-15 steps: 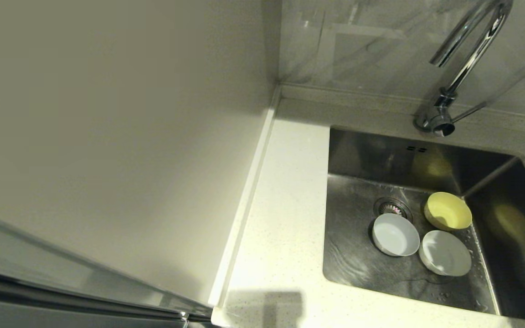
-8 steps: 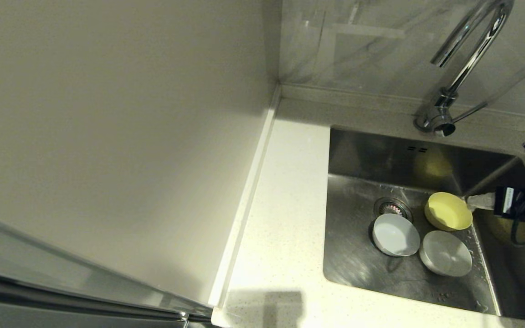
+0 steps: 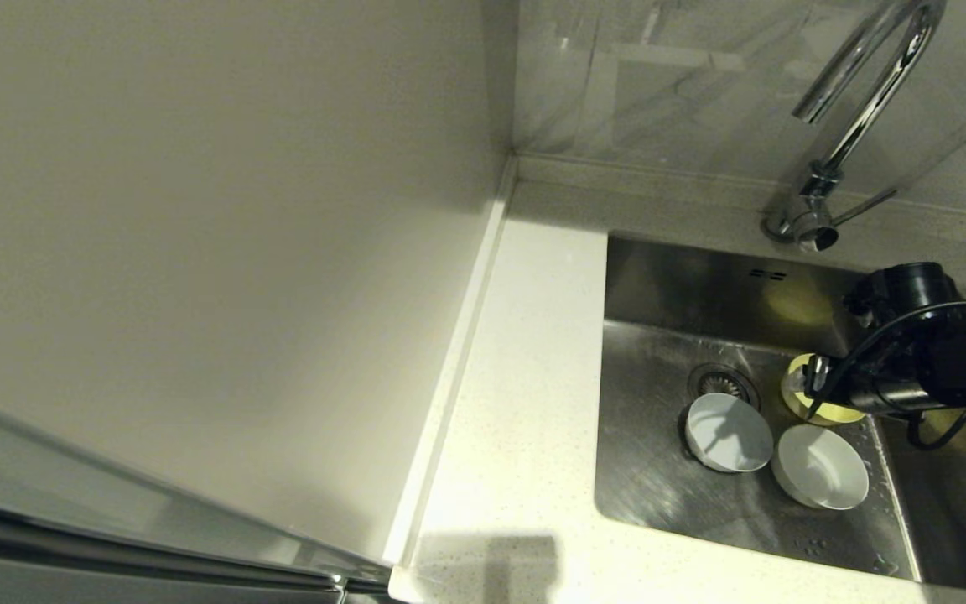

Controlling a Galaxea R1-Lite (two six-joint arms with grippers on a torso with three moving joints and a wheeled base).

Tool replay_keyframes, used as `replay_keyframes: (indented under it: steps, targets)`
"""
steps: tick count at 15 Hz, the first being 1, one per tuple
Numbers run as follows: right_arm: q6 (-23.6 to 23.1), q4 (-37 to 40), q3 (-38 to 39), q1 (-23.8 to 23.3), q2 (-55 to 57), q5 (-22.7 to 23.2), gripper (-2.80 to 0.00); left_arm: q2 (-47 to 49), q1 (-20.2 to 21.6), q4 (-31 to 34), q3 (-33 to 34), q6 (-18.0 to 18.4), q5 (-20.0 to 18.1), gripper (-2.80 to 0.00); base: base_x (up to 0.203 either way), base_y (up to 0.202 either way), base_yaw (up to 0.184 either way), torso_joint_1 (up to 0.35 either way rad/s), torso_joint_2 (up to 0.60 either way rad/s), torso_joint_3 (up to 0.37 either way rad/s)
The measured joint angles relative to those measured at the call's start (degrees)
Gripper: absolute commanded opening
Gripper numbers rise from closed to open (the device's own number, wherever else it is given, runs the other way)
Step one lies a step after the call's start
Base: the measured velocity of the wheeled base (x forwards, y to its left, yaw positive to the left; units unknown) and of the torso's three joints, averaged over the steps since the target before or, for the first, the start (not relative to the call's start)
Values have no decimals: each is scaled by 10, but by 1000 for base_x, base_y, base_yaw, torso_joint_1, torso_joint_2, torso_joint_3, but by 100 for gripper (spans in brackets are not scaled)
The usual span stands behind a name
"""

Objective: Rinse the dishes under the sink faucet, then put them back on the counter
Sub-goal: Put a bowl back to the table from the sink

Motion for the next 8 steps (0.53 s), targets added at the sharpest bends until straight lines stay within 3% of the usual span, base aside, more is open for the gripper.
replay_keyframes:
  steps: [5,8]
  targets:
    - [-16,-73,-33,13,95,-7,0,0,0,0,0,0,0,-280,0,0,0,0,0,0]
    - [-28,-83,-92,16,142,-16,0,0,0,0,0,0,0,-280,0,0,0,0,0,0]
